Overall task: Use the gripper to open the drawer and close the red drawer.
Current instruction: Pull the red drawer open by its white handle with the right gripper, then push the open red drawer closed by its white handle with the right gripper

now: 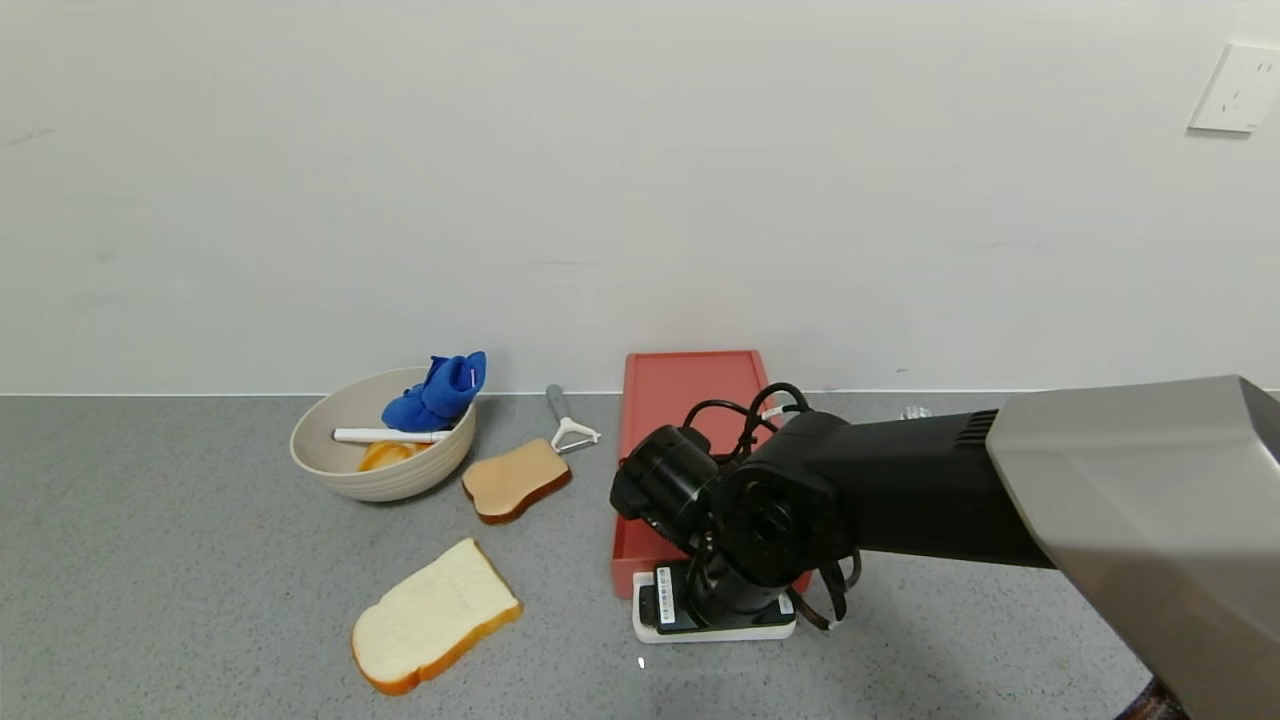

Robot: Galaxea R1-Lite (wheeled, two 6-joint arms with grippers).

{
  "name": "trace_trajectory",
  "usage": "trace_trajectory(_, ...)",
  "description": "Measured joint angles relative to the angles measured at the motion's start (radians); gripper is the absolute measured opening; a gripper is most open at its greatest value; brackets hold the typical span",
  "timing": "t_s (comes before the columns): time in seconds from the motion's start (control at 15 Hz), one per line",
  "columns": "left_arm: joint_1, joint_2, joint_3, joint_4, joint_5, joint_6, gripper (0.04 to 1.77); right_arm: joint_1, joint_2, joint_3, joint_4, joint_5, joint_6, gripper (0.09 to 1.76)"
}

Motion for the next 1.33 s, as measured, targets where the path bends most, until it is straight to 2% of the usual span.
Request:
trace_trajectory(0.47, 0.000, 0.000, 0.000, 0.000, 0.000, 0.000, 1.72, 0.031, -0.031, 0.077, -0.004, 0.000, 0.029, 1.71)
trace_trajectory(0.67, 0.000, 0.000, 0.000, 0.000, 0.000, 0.000, 1.72, 0.039, -0.043, 0.089, -0.001, 0.042, 0.032, 1.71)
trace_trajectory(0.93, 0.000, 0.000, 0.000, 0.000, 0.000, 0.000, 1.72, 0.047, -0.065, 0.108, -0.001, 0.045, 0.040, 1.71)
trace_trajectory(1.33, 0.000, 0.000, 0.000, 0.000, 0.001, 0.000, 1.72, 0.047, -0.201, 0.119, 0.021, 0.041, -0.002, 1.71)
